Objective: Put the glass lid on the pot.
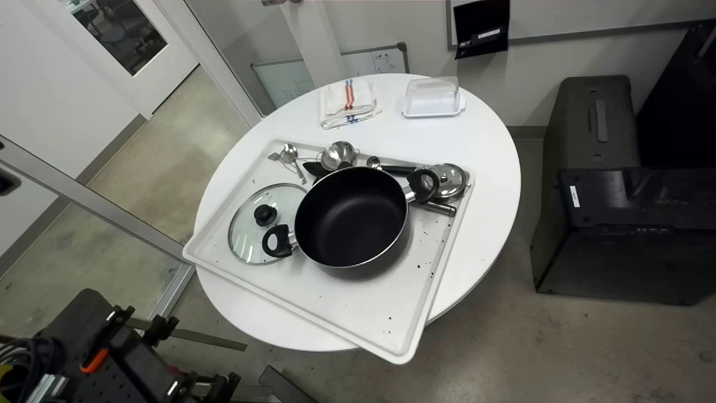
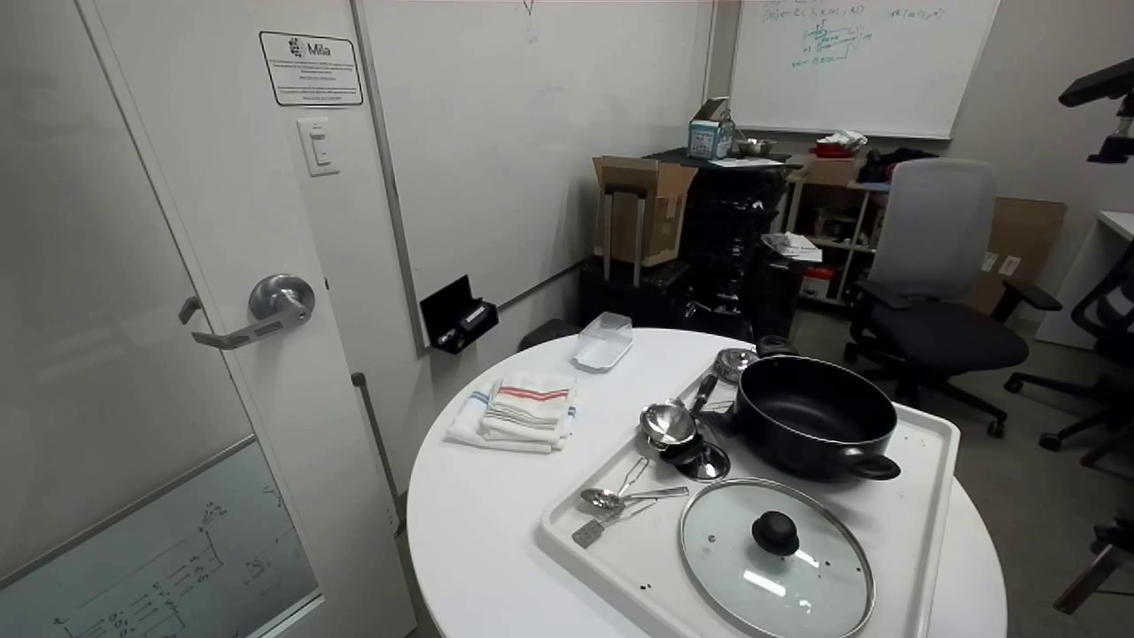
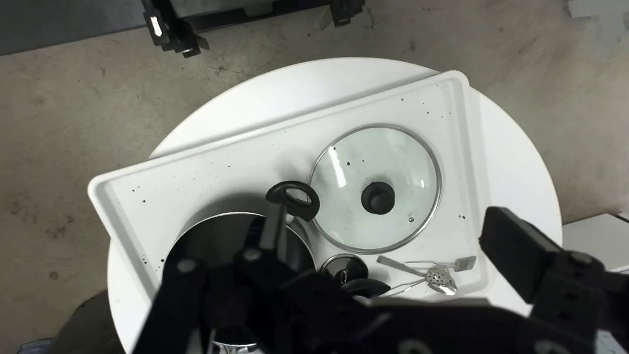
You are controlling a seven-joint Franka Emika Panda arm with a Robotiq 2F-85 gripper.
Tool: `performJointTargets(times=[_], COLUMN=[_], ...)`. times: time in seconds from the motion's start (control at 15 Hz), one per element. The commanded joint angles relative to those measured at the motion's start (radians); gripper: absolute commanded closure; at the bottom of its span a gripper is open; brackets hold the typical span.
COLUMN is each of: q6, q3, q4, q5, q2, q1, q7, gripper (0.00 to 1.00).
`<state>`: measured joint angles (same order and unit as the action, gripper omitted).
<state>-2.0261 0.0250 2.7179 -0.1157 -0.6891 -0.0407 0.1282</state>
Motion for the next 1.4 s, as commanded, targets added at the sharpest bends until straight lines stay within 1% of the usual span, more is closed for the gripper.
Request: performJointTargets(times=[0.0, 0.33, 0.47, 0.67, 0.8, 0.93, 1.13, 1.33], q6=[-0.077, -0.216, -0.281, -0.368, -0.413, -0.448, -0.474, -0.502], q3=[0.058, 0.111, 0.128, 0.146, 0.153, 0.148, 0.12, 0.08], q4=[-0.037, -0.071, -0.091, -0.135, -0.168, -0.208, -0.276, -0.346], q5=[0.03, 0.07, 0.103, 0.172, 0.243, 0.325, 0.43, 0.481], q2=[0.132, 0.321, 0.404, 0.542, 0.627, 0.716, 0.839, 0.962], q1=[0.012, 0.02, 0.021, 0.025, 0.029, 0.042, 0.084, 0.14], q7=[0.043, 0.077, 0.104, 0.156, 0.207, 0.263, 0.331, 0.352], gripper=[0.0, 0.0, 0.0, 0.0, 0.0, 0.0, 0.0, 0.0])
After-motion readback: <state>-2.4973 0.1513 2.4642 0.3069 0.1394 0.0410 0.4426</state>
